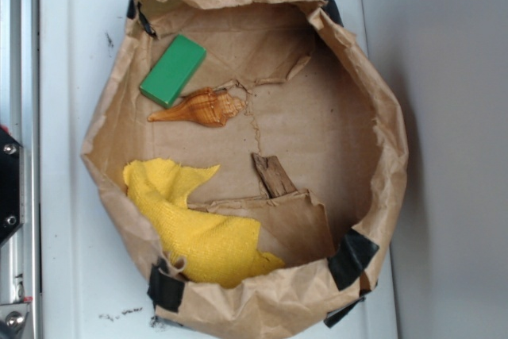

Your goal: Grab the green block.

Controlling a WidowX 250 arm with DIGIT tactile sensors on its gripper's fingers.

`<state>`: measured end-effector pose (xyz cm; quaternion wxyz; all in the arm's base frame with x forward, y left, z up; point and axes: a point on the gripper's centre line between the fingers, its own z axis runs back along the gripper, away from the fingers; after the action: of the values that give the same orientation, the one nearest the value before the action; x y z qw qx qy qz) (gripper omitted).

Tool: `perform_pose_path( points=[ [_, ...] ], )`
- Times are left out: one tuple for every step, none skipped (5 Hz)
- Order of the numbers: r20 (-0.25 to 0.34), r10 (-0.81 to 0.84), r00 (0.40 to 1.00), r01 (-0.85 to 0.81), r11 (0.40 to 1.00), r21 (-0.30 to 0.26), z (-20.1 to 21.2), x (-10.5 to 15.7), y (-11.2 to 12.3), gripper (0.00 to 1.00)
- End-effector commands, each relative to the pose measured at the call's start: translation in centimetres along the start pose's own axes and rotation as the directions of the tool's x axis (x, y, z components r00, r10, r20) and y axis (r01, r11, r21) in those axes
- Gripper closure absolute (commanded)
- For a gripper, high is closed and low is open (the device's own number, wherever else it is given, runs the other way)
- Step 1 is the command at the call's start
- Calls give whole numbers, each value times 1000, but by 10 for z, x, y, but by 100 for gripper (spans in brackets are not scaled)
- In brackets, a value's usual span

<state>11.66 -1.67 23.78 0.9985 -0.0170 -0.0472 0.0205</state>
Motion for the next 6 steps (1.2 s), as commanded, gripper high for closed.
perform_pose_path(
  points=[
    [0,0,1000,0,1000,0,0,0,0,0],
    [89,183,979,-183,983,-9,-29,48,13,0],
    [28,293,956,-292,956,-16,-56,93,14,0],
    [23,376,927,-376,926,18,-85,140,21,0],
    [54,503,863,-503,864,-9,-98,121,36,0],
    [54,503,863,-503,864,-9,-98,121,36,0]
  ],
)
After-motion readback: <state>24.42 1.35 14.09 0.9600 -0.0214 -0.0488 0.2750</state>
